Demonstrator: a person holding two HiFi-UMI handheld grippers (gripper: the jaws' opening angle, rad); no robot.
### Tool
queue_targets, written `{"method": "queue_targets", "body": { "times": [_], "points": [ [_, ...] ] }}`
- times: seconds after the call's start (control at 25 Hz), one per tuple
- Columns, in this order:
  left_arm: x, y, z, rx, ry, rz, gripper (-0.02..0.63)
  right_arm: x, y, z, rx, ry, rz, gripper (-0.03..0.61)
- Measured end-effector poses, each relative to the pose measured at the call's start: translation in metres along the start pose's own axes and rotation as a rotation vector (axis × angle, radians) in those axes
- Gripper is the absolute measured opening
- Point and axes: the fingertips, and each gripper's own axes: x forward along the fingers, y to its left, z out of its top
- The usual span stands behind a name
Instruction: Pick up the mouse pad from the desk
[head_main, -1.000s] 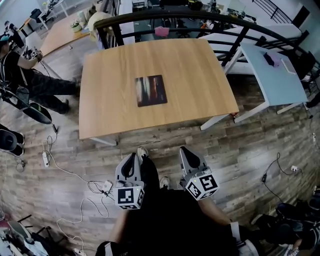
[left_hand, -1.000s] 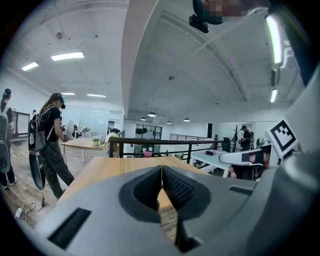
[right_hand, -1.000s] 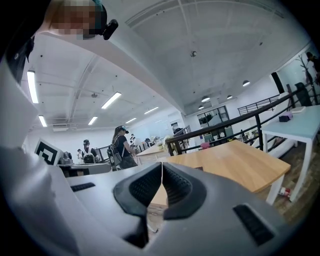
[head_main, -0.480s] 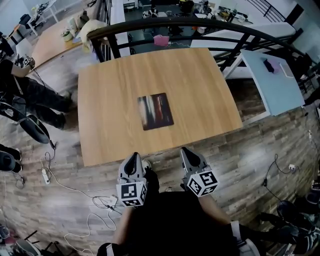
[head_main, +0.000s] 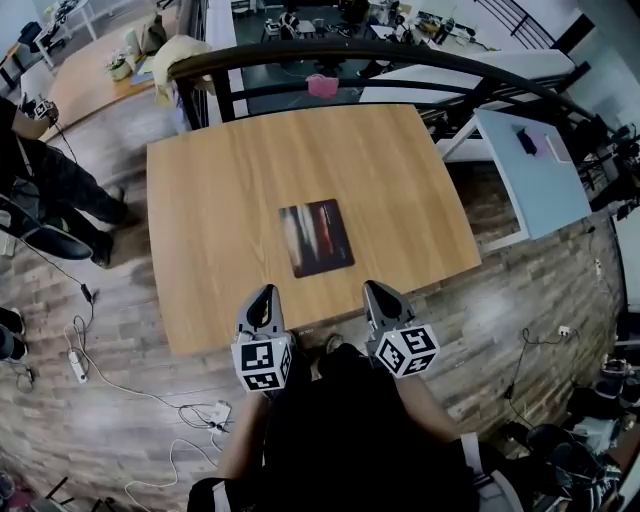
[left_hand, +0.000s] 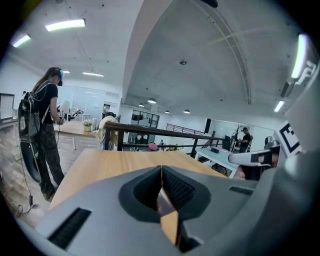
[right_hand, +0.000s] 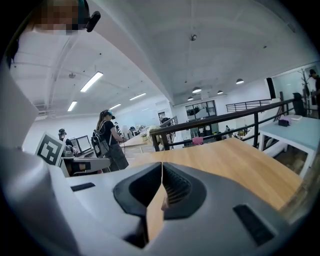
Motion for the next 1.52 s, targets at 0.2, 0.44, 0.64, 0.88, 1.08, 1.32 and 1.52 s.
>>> {"method": "queue_targets", "body": {
  "times": [0.2, 0.44, 0.64, 0.88, 1.08, 1.32, 1.52],
  "points": [
    [0.011, 0.012, 0.001, -0.034, 0.007, 0.002, 0.025, 0.018, 0.001, 0.005, 0.006, 0.005, -0.004, 0.031],
    [0.029, 0.022, -0.01, -0.052, 0.055, 0.011, 0.025, 0.045, -0.007, 0.011, 0.019, -0.005, -0.006, 0.032],
    [0.056, 0.033, -0.014, -0.061, 0.079, 0.038, 0.025, 0.075, -0.031, 0.008, 0.026, 0.025, -0.023, 0.032],
    [0.099, 0.042, -0.008, -0.096, 0.107, 0.064, 0.028, 0.117, -0.063, 0.015, 0.029, 0.062, -0.037, 0.034],
    [0.137, 0.052, -0.011, -0.127, 0.138, 0.103, 0.034, 0.158, -0.09, 0.013, 0.039, 0.126, -0.019, 0.041],
    [0.181, 0.053, -0.051, -0.168, 0.263, 0.094, 0.159, 0.203, -0.126, -0.029, 0.053, 0.284, -0.019, 0.163],
    [0.214, 0.052, -0.104, -0.188, 0.407, 0.096, 0.185, 0.238, -0.156, -0.094, 0.06, 0.475, -0.031, 0.187]
  ]
}}
